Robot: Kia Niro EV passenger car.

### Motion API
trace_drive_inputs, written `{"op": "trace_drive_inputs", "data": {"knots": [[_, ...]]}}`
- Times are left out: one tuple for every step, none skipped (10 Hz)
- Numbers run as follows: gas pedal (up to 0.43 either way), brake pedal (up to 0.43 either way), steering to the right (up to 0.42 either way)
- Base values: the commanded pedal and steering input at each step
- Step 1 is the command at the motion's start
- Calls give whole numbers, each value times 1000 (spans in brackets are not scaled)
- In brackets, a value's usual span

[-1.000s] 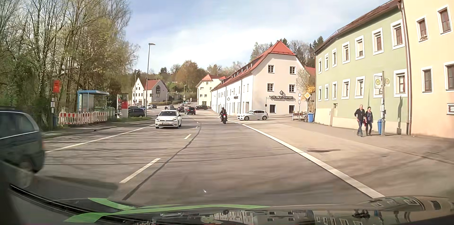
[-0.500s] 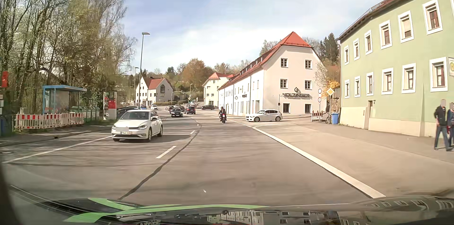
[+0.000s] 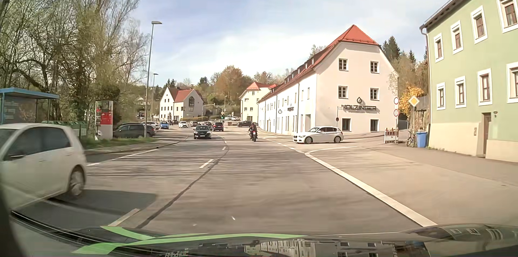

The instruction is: Follow the waypoints while adhering to traffic rules and regulations

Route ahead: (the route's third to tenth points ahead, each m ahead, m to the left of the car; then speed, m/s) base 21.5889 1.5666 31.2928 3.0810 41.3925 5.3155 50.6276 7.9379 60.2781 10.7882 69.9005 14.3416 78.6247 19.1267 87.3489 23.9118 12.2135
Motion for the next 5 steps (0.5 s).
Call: {"op": "trace_drive_inputs", "data": {"knots": [[28, 0, -25], [28, 0, -25], [20, 0, -25], [20, 0, -25], [20, 0, -25]]}}
